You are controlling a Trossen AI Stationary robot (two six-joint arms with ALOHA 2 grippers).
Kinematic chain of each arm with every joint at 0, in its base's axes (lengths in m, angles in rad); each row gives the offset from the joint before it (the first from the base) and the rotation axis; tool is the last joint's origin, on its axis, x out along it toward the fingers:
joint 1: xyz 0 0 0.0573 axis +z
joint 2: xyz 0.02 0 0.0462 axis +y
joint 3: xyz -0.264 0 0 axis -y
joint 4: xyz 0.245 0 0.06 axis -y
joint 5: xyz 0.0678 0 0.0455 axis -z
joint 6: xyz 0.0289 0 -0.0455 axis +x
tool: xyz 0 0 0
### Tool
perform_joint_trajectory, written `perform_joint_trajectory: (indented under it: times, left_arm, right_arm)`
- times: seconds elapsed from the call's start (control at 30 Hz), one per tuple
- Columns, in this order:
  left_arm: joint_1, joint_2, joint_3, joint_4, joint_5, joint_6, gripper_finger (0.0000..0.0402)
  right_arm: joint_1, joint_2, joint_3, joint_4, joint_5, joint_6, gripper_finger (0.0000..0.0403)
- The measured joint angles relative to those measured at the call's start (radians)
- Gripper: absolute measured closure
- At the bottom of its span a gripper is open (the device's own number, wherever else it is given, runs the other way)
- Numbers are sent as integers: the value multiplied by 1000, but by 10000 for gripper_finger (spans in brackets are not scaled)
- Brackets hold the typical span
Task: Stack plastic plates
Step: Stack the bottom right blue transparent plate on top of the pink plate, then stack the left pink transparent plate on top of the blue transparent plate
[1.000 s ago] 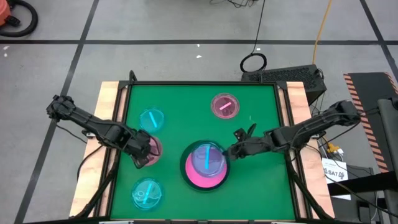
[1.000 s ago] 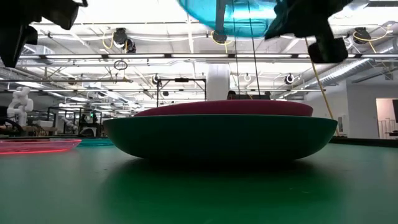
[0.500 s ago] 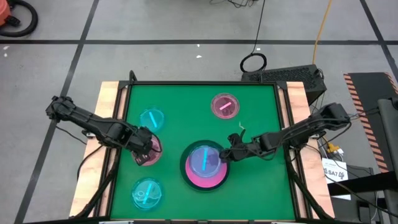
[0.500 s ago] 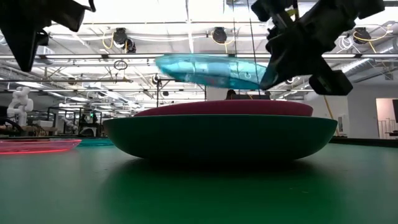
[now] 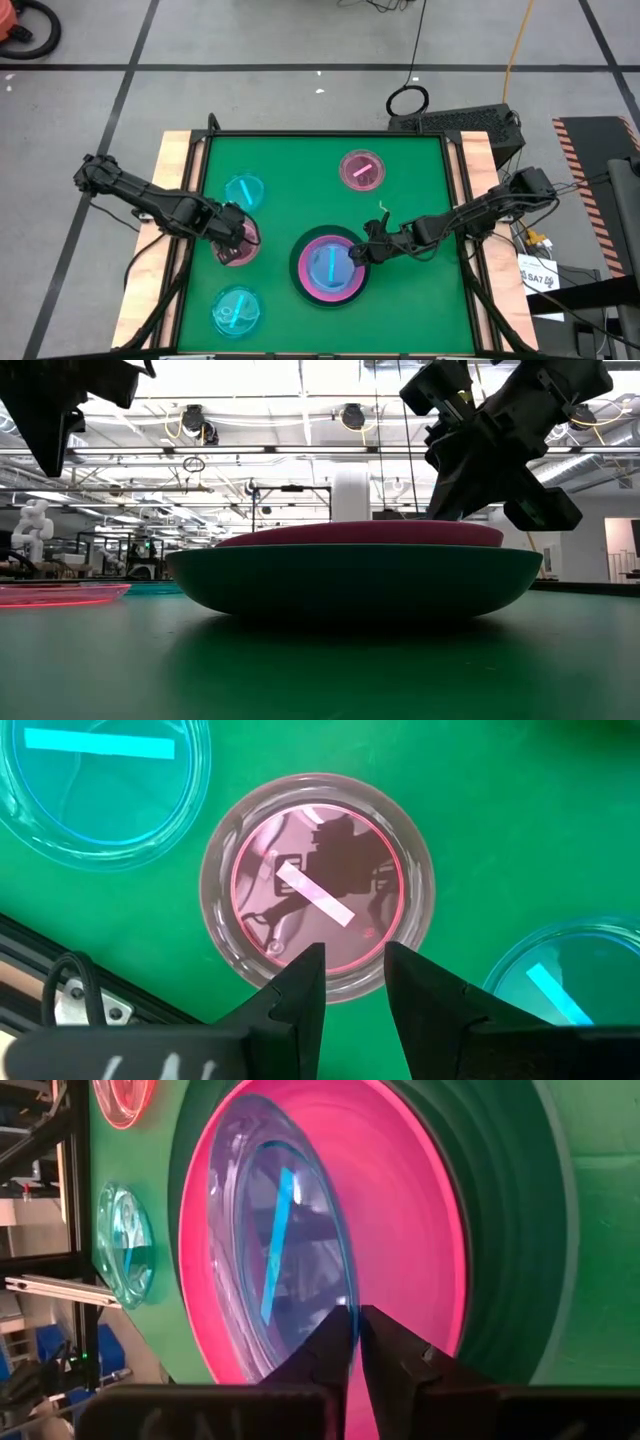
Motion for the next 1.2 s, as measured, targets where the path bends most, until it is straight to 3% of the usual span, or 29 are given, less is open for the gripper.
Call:
perform_joint_trajectory:
  times: [0.37,0.6,0.83,1.2]
  left_arm:
    - [0,0,-2,-1,-3,2,288]
    - [53,0,-2,-66,52,-113,288]
    - [215,-2,-3,-106,167,-57,288]
    - [549,-3,-13,-101,173,256,279]
  right_arm:
    - [0,0,0,-1,-35,26,330]
    - [0,0,29,-47,-82,15,314]
    - [-2,-1,161,-217,-85,-118,314]
    - [-3,-1,335,-488,-137,-323,314]
